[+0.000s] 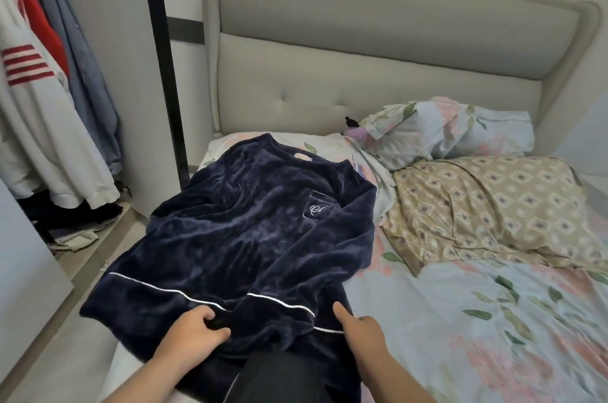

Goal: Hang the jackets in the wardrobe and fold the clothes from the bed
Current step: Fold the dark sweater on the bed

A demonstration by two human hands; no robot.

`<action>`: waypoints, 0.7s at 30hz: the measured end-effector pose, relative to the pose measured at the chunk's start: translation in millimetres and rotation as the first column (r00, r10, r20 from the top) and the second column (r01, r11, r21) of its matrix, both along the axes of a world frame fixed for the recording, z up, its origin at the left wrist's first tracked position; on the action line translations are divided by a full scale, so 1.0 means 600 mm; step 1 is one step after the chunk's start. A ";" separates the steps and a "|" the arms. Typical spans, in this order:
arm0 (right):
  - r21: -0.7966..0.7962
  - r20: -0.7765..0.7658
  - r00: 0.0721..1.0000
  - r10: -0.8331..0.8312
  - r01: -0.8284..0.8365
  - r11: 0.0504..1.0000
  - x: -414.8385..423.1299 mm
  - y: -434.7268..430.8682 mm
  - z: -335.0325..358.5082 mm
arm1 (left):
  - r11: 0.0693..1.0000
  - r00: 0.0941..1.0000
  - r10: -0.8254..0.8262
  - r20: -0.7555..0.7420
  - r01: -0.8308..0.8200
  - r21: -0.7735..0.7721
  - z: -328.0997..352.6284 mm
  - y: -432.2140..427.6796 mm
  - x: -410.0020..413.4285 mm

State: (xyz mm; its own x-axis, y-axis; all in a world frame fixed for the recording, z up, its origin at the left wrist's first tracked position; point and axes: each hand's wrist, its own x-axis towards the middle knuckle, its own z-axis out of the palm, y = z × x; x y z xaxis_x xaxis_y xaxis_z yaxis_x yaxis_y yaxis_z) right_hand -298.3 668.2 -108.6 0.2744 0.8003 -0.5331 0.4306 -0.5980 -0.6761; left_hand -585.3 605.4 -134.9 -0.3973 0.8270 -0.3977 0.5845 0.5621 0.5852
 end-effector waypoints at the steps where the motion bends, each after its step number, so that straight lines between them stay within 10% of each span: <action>1: -0.024 -0.103 0.995 -0.008 0.005 1.000 -0.002 0.004 -0.006 | 0.997 0.995 -0.074 -0.070 0.074 -0.012 0.000 -0.003 -0.001; 13: 0.042 -0.252 0.961 -0.115 0.129 0.991 0.010 0.070 -0.017 | 0.939 0.906 -0.335 0.258 0.344 0.011 0.021 0.029 0.066; 21: 0.204 0.116 0.981 -0.153 0.127 0.971 0.174 0.127 0.025 | 0.940 0.929 -0.338 0.150 0.328 0.089 0.041 0.060 0.079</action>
State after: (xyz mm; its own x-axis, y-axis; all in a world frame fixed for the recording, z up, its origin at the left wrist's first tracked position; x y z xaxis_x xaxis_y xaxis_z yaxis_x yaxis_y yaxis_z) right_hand -194.1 744.7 -93.4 0.4481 0.8337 -0.3226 0.4440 -0.5208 -0.7291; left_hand -537.6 641.3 -110.1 -0.0296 0.9254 -0.3778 0.6276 0.3114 0.7135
